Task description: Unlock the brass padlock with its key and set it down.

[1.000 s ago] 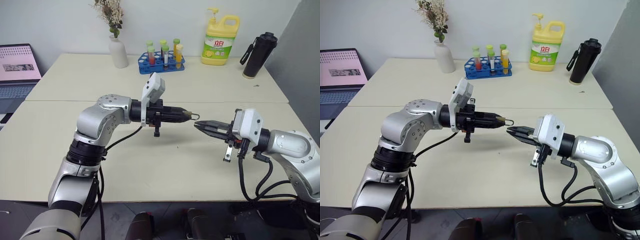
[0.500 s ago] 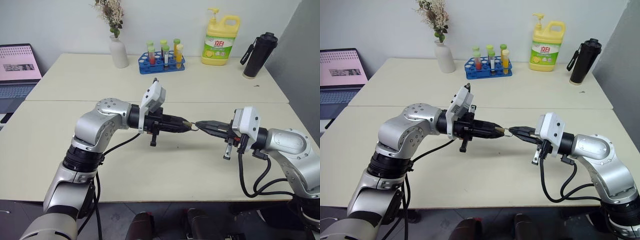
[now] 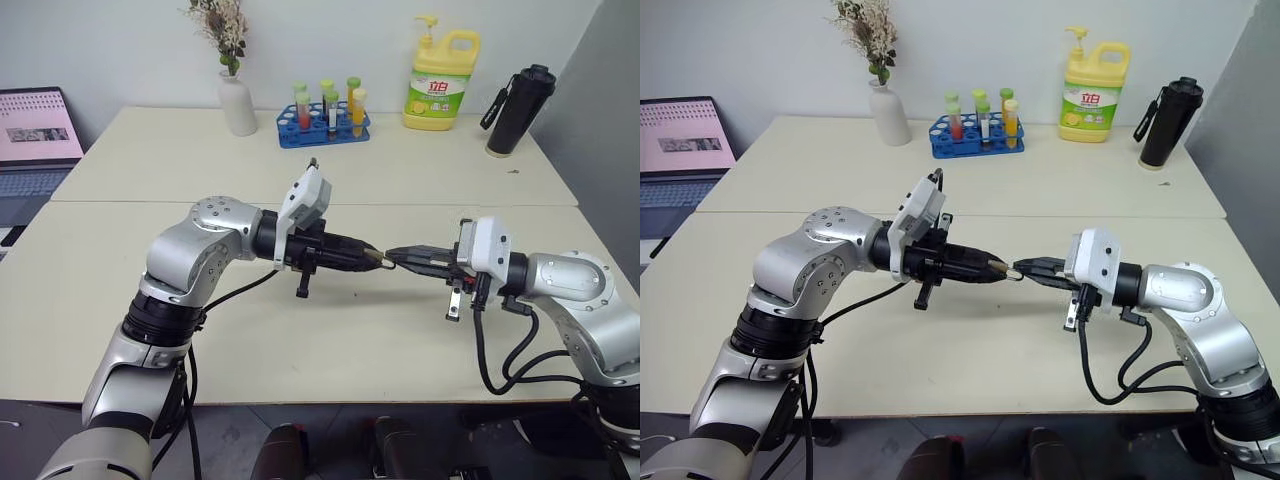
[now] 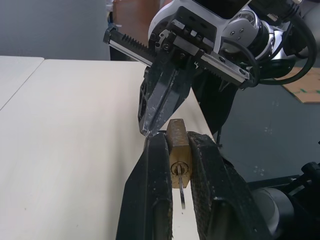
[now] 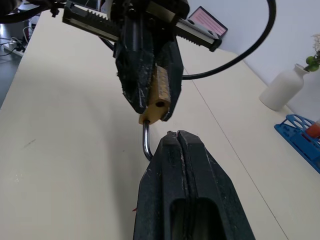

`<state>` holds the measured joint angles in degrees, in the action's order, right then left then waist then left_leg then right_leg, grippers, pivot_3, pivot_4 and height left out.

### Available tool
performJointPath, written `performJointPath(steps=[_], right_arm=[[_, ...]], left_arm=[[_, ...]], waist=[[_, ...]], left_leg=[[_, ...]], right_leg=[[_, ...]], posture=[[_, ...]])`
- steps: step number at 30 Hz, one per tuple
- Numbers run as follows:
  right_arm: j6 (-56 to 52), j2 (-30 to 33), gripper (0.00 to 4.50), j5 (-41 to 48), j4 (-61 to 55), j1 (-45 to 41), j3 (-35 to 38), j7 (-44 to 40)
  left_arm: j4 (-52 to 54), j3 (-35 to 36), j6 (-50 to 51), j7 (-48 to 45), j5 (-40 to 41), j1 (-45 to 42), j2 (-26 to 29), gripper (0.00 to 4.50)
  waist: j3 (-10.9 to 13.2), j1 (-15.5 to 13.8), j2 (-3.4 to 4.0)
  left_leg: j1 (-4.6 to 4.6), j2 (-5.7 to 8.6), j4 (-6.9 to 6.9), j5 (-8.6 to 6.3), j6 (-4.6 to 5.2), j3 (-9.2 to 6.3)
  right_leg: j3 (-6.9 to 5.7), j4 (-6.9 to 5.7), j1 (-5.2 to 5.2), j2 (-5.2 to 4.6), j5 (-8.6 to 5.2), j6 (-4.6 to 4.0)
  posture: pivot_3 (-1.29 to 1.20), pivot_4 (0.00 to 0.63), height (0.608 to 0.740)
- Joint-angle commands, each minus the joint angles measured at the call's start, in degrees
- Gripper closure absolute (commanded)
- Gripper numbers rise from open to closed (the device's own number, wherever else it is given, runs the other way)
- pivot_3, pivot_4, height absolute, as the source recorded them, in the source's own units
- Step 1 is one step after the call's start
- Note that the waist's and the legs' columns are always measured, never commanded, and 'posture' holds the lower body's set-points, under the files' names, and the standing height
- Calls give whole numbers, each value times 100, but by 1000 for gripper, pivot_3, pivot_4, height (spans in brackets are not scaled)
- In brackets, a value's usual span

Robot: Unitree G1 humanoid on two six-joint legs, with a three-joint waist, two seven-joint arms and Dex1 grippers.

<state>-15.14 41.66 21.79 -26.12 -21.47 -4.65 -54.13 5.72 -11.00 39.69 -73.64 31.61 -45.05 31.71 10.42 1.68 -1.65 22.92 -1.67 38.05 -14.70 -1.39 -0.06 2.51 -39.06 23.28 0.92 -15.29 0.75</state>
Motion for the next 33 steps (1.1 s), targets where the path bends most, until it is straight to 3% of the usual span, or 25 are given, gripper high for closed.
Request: performJointPath(steps=[1, 13, 22, 25, 33], right_arm=[[205, 15, 4500, -85, -52, -110, -12, -129], [199, 5, 4500, -140, 132, -180, -28, -201], [69, 266, 4500, -382, 138, 290, 161, -162], [-123, 303, 3911, -187, -140, 704, 319, -91], [-686, 155, 1043, -195, -653, 1096, 120, 257]], left_arm=[[139, 155, 69, 83, 182, -88, -54, 4332], [232, 166, 284, 45, 391, -81, 43, 4332], [87, 307, 530, 799, 361, 257, -80, 4332], [94, 321, 660, 1334, 251, 639, -224, 4332], [-8, 349, 1194, 2109, 363, 1287, -726, 4332]], waist=[[0, 0, 0], [0, 0, 0], [0, -1, 0], [0, -4, 0], [-1, -3, 0]], left_leg=[[0, 0, 0, 0, 0, 0], [-1, -1, 0, 0, 0, 0], [-1, -1, 0, 0, 0, -2], [0, -2, -1, 0, 0, -2], [-2, -2, 2, 0, 0, -6]], right_leg=[[0, 0, 0, 0, 0, 0], [0, 0, 0, 0, 0, 0], [1, 1, -1, -2, 0, 0], [2, 1, 0, -2, 0, 0], [0, -2, -1, -3, 0, 1]], posture=[[0, 150, 740], [0, 150, 740], [0, 150, 740], [0, 150, 740], [0, 150, 740]])
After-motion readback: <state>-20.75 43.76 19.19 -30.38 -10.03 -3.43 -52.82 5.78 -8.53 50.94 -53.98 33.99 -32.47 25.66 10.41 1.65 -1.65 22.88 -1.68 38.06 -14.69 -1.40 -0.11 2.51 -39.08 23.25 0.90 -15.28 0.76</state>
